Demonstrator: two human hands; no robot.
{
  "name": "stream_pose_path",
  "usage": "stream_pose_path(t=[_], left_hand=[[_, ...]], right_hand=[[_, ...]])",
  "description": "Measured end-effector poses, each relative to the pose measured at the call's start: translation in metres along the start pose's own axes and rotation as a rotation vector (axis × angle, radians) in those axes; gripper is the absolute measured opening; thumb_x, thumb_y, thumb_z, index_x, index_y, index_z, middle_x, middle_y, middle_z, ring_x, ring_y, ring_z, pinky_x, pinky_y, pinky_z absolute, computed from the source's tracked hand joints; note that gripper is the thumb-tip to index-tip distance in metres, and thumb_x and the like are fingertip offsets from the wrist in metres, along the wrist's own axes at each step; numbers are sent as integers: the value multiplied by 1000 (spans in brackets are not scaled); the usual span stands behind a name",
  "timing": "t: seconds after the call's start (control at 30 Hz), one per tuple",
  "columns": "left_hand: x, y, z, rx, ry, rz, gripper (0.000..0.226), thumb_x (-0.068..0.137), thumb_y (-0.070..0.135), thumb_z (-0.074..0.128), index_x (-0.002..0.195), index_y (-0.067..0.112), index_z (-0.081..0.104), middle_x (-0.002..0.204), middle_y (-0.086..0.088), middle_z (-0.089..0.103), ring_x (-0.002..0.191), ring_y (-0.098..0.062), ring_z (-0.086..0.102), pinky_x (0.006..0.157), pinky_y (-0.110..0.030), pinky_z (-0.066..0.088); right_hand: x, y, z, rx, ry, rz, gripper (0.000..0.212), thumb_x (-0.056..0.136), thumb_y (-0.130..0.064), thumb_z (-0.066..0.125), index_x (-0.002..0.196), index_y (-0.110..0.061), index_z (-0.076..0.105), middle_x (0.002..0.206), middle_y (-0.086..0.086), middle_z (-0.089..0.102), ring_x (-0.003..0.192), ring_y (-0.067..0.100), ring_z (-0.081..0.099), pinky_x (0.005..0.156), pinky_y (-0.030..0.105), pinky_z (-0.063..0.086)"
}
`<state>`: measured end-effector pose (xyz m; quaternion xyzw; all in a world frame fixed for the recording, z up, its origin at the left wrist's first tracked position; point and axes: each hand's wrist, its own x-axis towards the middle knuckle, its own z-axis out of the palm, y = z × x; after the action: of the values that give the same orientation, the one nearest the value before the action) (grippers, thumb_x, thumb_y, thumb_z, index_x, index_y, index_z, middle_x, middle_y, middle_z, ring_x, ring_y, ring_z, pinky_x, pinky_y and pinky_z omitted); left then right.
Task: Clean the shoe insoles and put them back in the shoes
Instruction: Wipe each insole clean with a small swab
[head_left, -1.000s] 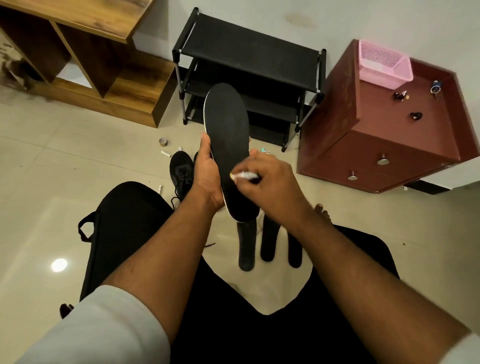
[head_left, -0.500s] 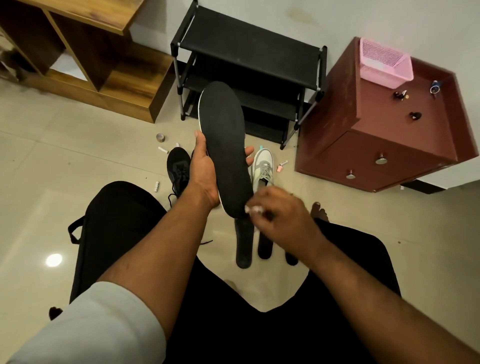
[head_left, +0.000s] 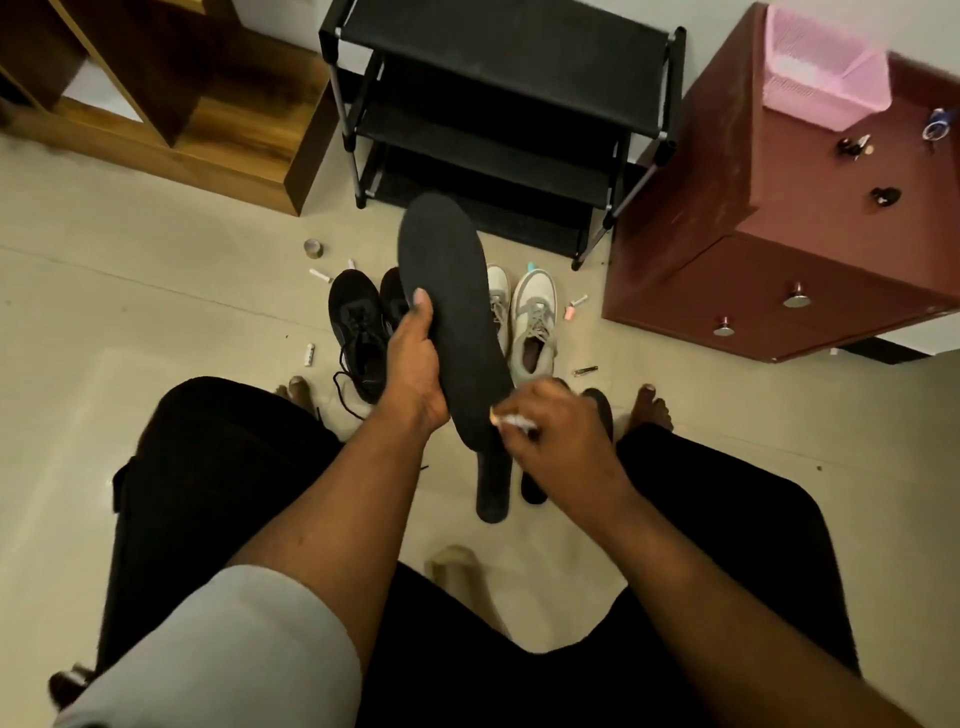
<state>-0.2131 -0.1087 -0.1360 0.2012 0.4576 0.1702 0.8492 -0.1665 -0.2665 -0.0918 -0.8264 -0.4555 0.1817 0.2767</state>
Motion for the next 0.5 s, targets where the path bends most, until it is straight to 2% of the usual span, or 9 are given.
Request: stream_pose_path(t=[0.07, 0.13, 0.27, 0.37, 0.43, 0.5], left_hand=[[24, -16, -6, 126, 50, 28, 39, 100, 43, 50, 120, 12, 64, 110, -13, 73, 98, -28, 71, 79, -42, 59], [44, -31, -15, 196, 60, 6, 29, 101, 34, 52, 115, 12, 64, 110, -12, 72, 99, -26, 70, 83, -41, 59], [85, -71, -55, 507, 146, -41, 12, 98, 14, 58, 109, 10, 63, 107, -10, 70, 95, -23, 67, 85, -40, 56], [113, -109, -94, 718, 258, -142, 8, 95, 11, 62, 103, 11, 62, 98, -8, 68, 91, -24, 66, 76, -34, 56], [129, -132, -120, 763, 313, -219, 7, 95, 9, 62, 101, 9, 59, 101, -13, 67, 91, -27, 64, 76, -36, 54], [148, -154, -142, 797, 348, -302, 9, 94, 8, 63, 101, 7, 56, 103, -16, 64, 94, -31, 63, 82, -43, 55]], right_hand=[[-9, 25, 19, 37, -76, 64, 15, 77, -18, 67, 91, -19, 74, 91, -4, 64, 85, 13, 62, 78, 48, 50], [-2, 46, 37, 95, -83, 162, 15, 76, -17, 67, 89, -19, 74, 91, -2, 66, 84, 17, 64, 78, 50, 50], [29, 92, 78, 148, -138, 401, 13, 79, -11, 70, 90, -17, 74, 93, 1, 66, 88, 19, 63, 83, 44, 50], [52, 138, 124, 171, -236, 528, 12, 80, -11, 69, 90, -16, 74, 96, 4, 68, 92, 21, 64, 88, 40, 50], [61, 164, 149, 154, -320, 577, 12, 82, -10, 68, 92, -12, 74, 98, 8, 68, 93, 23, 64, 88, 34, 50], [71, 192, 172, 89, -436, 593, 14, 87, -12, 65, 98, -10, 72, 102, 10, 68, 97, 24, 63, 90, 34, 51]])
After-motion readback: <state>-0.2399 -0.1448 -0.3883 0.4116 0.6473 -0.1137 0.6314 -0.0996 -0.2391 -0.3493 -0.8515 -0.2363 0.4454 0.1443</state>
